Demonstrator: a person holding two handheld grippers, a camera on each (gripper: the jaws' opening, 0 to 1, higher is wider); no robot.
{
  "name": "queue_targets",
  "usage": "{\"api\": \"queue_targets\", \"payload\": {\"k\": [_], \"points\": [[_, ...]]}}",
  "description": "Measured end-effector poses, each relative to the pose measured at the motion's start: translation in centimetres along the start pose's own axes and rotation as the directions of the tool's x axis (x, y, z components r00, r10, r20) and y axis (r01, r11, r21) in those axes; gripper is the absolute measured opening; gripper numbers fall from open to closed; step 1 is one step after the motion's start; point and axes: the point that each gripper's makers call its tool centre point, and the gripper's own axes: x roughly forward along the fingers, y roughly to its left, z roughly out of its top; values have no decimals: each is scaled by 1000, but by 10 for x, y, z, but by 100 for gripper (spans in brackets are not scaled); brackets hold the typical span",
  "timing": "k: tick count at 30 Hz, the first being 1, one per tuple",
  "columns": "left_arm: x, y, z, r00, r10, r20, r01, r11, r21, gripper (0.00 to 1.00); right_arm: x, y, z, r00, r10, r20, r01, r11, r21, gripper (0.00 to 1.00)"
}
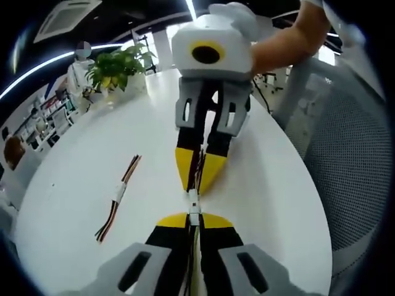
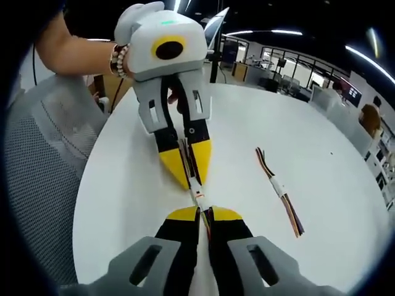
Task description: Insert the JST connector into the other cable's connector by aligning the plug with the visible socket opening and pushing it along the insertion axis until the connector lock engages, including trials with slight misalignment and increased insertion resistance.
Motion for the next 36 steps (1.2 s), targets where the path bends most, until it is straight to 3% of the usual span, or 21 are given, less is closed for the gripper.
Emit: {"api": "queue_targets", "payload": {"k": [9,16,26,36], "points": [[2,-1,0,1000,2,-10,-2,1000,12,0,1,-1,-3,1000,-5,-29,6,1000,9,2],[5,2,4,1000,26,-16,-25,1000,14,0,1,-5,-2,999,-13,-42,17,994,110,2],[5,1,6,1000,20,-21,-19,999,37,0,1,-2,-2,998,-10,-54,15,997,80,2],[4,1,8,1000,15,9,-15,1000,16,0,-1,-2,1,999,-10,-39,14,993,117,2]]}}
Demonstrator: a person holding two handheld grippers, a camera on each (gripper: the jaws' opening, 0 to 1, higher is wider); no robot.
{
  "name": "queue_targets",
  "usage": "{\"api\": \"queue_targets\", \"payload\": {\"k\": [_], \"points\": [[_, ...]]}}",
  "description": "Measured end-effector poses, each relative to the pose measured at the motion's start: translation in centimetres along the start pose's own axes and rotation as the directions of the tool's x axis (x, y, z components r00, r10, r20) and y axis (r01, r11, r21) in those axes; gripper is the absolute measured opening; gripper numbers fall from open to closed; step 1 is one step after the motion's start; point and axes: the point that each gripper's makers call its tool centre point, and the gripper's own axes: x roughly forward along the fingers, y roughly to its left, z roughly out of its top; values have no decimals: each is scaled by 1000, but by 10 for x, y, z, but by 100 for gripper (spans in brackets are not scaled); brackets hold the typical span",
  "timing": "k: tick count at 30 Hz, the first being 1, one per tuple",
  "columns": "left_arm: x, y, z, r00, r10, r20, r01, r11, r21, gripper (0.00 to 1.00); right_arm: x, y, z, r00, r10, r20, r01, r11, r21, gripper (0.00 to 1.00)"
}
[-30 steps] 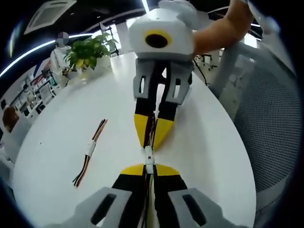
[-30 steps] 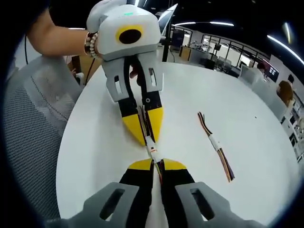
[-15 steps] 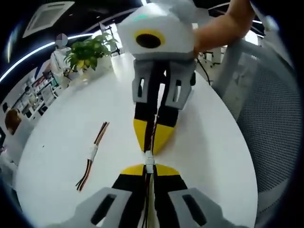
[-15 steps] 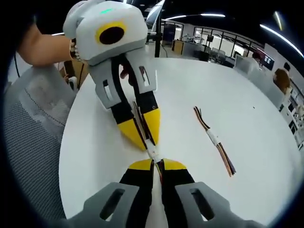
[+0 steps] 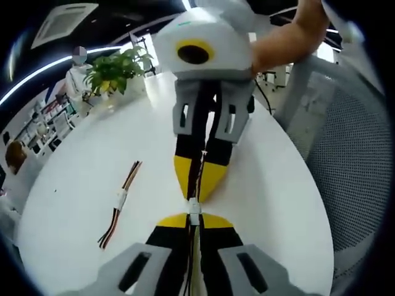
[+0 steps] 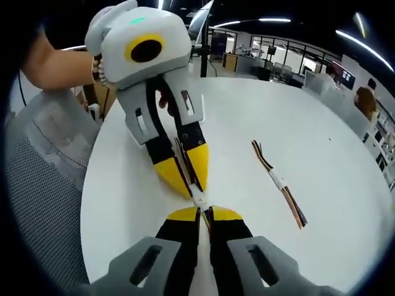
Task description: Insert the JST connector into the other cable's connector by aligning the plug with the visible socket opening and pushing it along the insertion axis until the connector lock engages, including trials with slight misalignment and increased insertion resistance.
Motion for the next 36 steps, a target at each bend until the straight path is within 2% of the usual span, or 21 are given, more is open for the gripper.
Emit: {"api": "queue_targets", "payload": {"k": [14,22,36], "points": [[3,-3,-6,1000,-11,-18,10,1000,-9,0,0,4,1,1000,19,20,-19,999,40,2],[3,-3,-6,1000,-10,-19,9,1000,-5,0,1,4,0,1000,18,21,-18,1000,4,2],[2,0,-3,1000,-4,-7,4,1000,-3,0,1,2,1,999,21,35,-21,1000,-7,2]]}}
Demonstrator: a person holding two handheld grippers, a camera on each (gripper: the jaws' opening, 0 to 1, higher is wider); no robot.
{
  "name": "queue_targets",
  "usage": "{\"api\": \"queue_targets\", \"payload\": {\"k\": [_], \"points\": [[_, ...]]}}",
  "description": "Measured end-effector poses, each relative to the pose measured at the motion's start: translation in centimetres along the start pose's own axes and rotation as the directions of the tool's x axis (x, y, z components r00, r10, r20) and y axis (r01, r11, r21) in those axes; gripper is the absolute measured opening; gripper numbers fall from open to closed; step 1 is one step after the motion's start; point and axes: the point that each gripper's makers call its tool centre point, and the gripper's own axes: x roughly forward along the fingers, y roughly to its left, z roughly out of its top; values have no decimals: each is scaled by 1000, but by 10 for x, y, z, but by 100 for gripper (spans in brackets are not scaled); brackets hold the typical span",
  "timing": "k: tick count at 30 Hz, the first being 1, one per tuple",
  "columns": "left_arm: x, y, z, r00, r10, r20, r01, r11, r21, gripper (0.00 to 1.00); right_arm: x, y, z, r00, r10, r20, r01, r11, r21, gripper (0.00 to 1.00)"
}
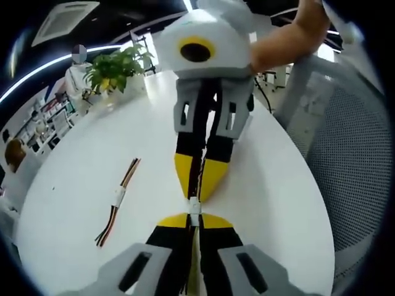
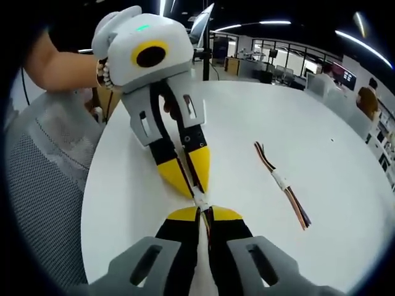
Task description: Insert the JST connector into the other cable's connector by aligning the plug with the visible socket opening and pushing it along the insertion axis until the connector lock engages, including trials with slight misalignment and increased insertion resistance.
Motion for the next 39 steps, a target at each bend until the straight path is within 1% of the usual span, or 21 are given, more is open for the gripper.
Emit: {"api": "queue_targets", "payload": {"k": [5,19,27,30,39], "points": [[0,-2,0,1000,-5,-2,5,1000,3,0,1,1,-2,1000,2,-9,-2,1000,-12,2],[2,-3,-2,1000,-10,-5,10,1000,2,0,1,2,-3,1000,6,-9,-6,1000,-2,2],[4,-1,-2,1000,-6,-3,6,1000,0,0,1,-1,-5,1000,1,-6,-1,1000,4,2],[5,2,-2,1000,-4,3,4,1000,-4,0,1,-4,-5,1000,-6,3,6,1000,11,2],[4,17,0,1000,18,20,-17,1000,-24,0,1,-17,0,999,-23,39,23,1000,0,3]]}}
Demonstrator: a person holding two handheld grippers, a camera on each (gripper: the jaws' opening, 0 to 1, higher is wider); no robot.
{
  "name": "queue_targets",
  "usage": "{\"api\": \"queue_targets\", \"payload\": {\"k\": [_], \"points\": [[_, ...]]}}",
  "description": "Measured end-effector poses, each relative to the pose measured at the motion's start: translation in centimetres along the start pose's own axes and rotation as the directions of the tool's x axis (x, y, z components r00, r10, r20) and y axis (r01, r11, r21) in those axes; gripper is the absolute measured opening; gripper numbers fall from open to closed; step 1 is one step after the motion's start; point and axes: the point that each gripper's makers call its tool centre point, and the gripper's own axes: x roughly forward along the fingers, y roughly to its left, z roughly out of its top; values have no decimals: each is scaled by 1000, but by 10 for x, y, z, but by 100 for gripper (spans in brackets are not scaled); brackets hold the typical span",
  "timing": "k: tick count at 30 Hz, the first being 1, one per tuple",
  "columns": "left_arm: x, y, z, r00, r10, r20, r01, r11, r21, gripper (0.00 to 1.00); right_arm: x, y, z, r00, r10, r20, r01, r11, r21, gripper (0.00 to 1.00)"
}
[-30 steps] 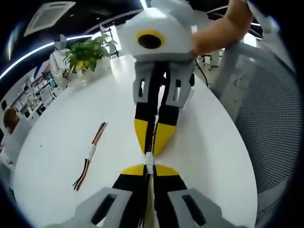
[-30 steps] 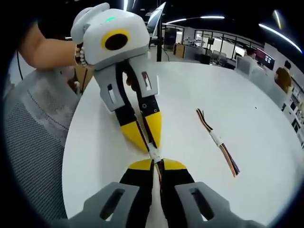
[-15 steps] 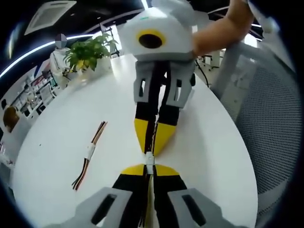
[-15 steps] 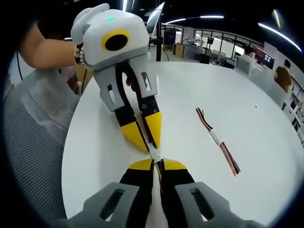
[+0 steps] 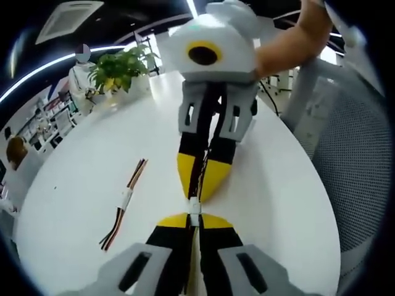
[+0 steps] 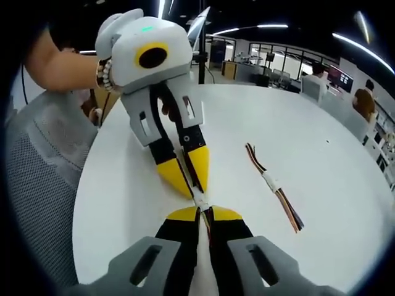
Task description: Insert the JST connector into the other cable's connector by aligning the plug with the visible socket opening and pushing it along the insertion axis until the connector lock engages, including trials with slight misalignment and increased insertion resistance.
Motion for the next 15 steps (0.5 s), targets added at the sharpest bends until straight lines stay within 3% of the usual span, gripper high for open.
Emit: {"api": "queue_targets", "payload": {"k": [7,15], "points": [[-2,15,3,999,18,36,-17,1000,-26,0,-1,-13,8,999,-8,31,8,1000,5,3],[3,25,4,999,18,43,-17,1000,-27,0,4,-26,9,1000,-13,23,14,1000,-15,3]]}}
